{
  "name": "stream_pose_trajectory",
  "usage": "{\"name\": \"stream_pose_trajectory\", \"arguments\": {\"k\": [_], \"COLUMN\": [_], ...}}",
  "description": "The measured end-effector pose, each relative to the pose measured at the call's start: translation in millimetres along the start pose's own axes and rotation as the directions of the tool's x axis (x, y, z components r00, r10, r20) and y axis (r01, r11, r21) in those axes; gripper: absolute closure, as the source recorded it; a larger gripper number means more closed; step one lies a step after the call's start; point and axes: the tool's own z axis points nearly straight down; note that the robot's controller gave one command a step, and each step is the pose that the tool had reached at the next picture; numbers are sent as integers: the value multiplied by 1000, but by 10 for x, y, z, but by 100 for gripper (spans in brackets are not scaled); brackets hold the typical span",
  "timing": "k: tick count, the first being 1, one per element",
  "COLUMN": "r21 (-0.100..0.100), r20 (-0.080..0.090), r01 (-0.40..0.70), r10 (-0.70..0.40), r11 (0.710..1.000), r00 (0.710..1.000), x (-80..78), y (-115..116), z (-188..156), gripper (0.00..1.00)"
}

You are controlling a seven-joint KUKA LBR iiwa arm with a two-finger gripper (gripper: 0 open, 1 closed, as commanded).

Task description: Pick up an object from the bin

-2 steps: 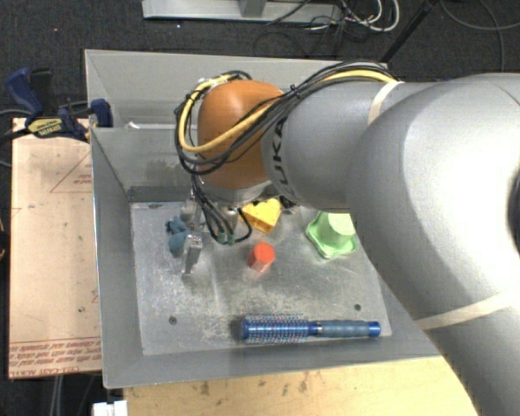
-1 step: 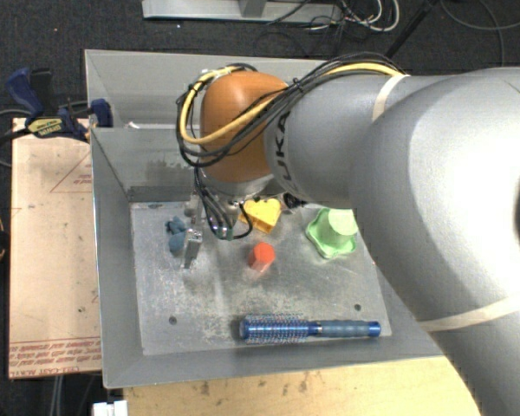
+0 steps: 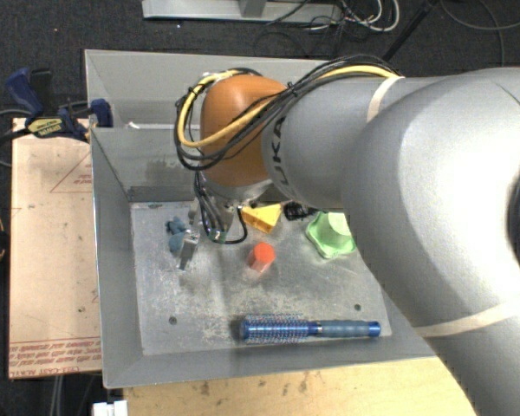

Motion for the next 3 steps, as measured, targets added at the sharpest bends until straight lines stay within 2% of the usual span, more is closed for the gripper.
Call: {"name": "stream_pose_trajectory", "arguments": {"k": [1, 2, 3], "r21": [-7, -5, -6], "r20": [5, 5, 5], "r01": [-58, -56, -57], "r10": [58, 56, 57], "r11": [998, 998, 998], "r00": [998, 998, 998], "x": [-27, -42, -46], "y": [-33, -14, -8], "z": [238, 210, 196], "gripper": [0, 0, 100]}}
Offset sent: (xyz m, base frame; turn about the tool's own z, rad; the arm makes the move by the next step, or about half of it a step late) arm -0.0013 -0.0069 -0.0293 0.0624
